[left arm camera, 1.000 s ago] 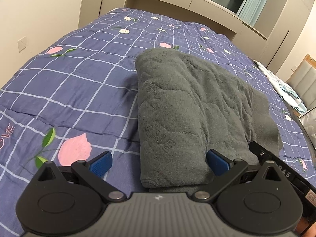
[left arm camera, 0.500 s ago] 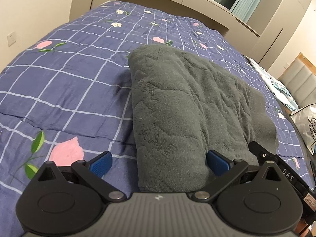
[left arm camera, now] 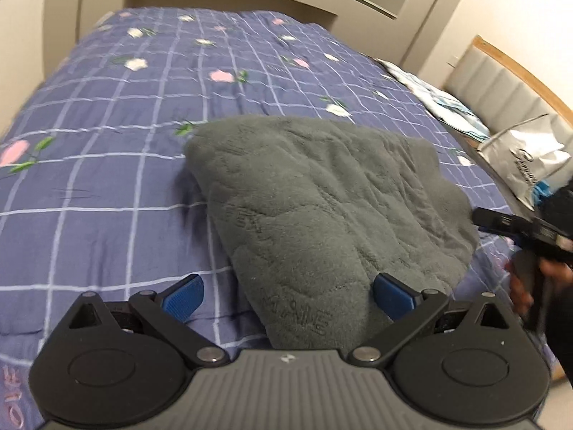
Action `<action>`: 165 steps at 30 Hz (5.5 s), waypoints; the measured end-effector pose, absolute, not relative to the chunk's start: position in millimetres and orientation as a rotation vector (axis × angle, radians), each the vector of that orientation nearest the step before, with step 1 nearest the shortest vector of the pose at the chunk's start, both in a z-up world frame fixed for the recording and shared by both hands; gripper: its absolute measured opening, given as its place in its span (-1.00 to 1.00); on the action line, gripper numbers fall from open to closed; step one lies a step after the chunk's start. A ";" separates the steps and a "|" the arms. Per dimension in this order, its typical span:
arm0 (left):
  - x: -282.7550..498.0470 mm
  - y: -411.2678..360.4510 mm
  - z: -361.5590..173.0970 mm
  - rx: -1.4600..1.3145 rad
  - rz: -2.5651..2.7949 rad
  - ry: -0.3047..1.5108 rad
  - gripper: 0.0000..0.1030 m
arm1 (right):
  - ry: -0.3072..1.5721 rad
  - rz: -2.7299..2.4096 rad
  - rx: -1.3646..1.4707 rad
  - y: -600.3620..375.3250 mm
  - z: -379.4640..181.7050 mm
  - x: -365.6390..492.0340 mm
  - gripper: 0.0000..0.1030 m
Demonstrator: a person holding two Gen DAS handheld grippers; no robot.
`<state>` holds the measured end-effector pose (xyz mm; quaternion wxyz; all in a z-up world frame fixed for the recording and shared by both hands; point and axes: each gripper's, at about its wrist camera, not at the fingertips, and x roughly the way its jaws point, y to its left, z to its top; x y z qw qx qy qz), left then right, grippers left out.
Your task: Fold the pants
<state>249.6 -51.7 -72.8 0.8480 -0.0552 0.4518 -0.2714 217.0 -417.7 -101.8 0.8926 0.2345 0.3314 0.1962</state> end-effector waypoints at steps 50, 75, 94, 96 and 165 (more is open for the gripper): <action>311.2 -50.0 -129.8 -0.330 -0.853 1.018 1.00 | 0.943 0.970 0.589 -417.9 -127.7 295.6 1.00; 312.2 -91.3 -89.3 -0.252 -0.532 1.188 0.81 | 0.922 0.467 0.490 -371.9 -105.7 262.1 0.43; 282.9 -8.2 -19.5 -0.299 -0.393 1.094 0.60 | 0.940 0.479 0.543 -274.8 -46.2 261.3 0.12; 284.6 8.8 -15.6 -0.296 -0.366 1.086 0.60 | 0.943 0.484 0.570 -255.4 -45.4 268.4 0.12; 19.6 103.3 -13.0 -0.110 0.055 0.611 0.99 | 0.425 0.190 0.076 -99.9 -18.4 10.2 0.99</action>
